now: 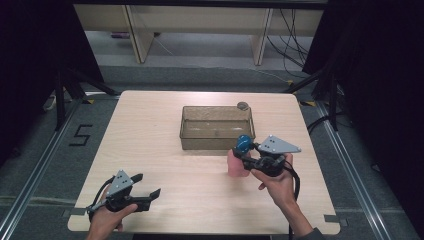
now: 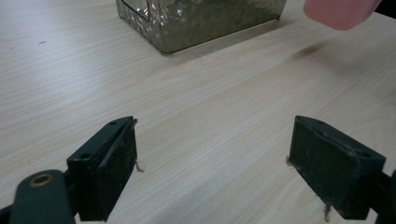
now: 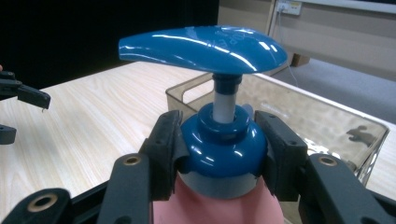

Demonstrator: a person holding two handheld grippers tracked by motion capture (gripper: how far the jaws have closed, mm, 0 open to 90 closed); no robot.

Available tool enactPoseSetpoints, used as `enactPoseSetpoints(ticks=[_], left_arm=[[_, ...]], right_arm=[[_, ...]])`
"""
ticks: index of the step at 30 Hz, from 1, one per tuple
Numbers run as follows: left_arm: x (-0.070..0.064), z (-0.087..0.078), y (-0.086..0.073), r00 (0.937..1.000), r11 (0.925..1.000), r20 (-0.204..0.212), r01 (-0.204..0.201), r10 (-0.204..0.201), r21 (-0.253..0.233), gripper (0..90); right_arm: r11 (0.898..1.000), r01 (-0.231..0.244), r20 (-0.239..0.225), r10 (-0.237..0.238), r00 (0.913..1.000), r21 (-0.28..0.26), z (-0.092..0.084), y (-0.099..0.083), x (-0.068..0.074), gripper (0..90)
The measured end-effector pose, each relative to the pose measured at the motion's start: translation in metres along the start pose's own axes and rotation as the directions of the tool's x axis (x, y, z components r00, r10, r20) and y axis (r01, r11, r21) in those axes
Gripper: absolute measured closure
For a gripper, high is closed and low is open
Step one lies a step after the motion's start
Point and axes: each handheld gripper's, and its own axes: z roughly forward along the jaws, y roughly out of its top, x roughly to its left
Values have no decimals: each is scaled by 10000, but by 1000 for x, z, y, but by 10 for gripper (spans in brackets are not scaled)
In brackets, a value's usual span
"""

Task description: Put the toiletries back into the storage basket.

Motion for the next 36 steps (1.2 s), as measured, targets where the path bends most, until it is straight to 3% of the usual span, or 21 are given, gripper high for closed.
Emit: enactPoseSetpoints(ticks=[1,2,3,4,5,18,22,25,29,30,32,36], left_arm=[[0,0,0,10000,10000,7,24,-24,-25,147],[0,0,0,10000,10000,-20,-2,2,3,147],[-1,-1,0,10000,10000,-68,-2,3,40,147],[0,-1,0,10000,10000,-54,1,-1,47,147],[0,0,0,10000,10000,11,6,-6,-16,147],[0,1,1,10000,10000,43,22,-22,-9,147],[-1,1,1,10000,10000,-14,17,-17,61,147],[-1,3,1,9999,10000,60,91,-91,-26,147],[0,3,2,10000,10000,63,7,-7,38,147],[0,3,2,10000,10000,58,13,-14,39,147],[-1,2,2,10000,10000,20,16,-16,65,147],[0,3,2,10000,10000,54,5,-5,28,147]], right_arm=[[9999,81,194,-79,9998,-142,0,1,0,537],[9999,-133,-29,133,9999,-63,0,2,0,537],[9999,85,43,-84,10000,-132,1,3,-2,537],[10000,-14,96,13,10000,57,-1,5,-2,537],[9999,-22,79,23,10000,-129,1,5,-3,537],[9999,32,435,-26,9990,-133,1,17,-13,537],[9995,-277,512,283,9983,-137,1,22,-16,537],[9999,-123,628,130,9979,-118,0,26,-20,537],[9994,-296,535,304,9981,-162,1,30,-25,537],[9997,-189,791,201,9967,-164,0,32,-27,537],[9992,-362,744,373,9965,-160,0,33,-28,537],[9996,-180,834,199,9963,-237,1,39,-34,537]])
